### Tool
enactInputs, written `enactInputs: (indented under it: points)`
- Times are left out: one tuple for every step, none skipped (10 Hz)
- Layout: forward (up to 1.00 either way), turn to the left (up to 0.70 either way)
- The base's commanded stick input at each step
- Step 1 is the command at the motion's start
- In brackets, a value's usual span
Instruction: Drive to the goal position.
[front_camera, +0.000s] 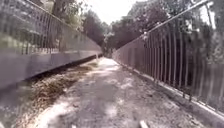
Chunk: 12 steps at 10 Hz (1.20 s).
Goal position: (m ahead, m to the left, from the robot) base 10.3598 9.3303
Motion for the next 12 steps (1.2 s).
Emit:
enactInputs:
  points:
    - [0.50, 0.00]
    - [0.50, 0.00]
    - [0.50, 0.00]
    - [0.50, 0.00]
    - [0.50, 0.00]
    - [0.50, 0.00]
    - [0.50, 0.00]
    - [0.50, 0.00]
    - [0.50, 0.00]
    - [0.50, 0.00]
    - [0.50, 0.00]
    - [0.50, 0.00]
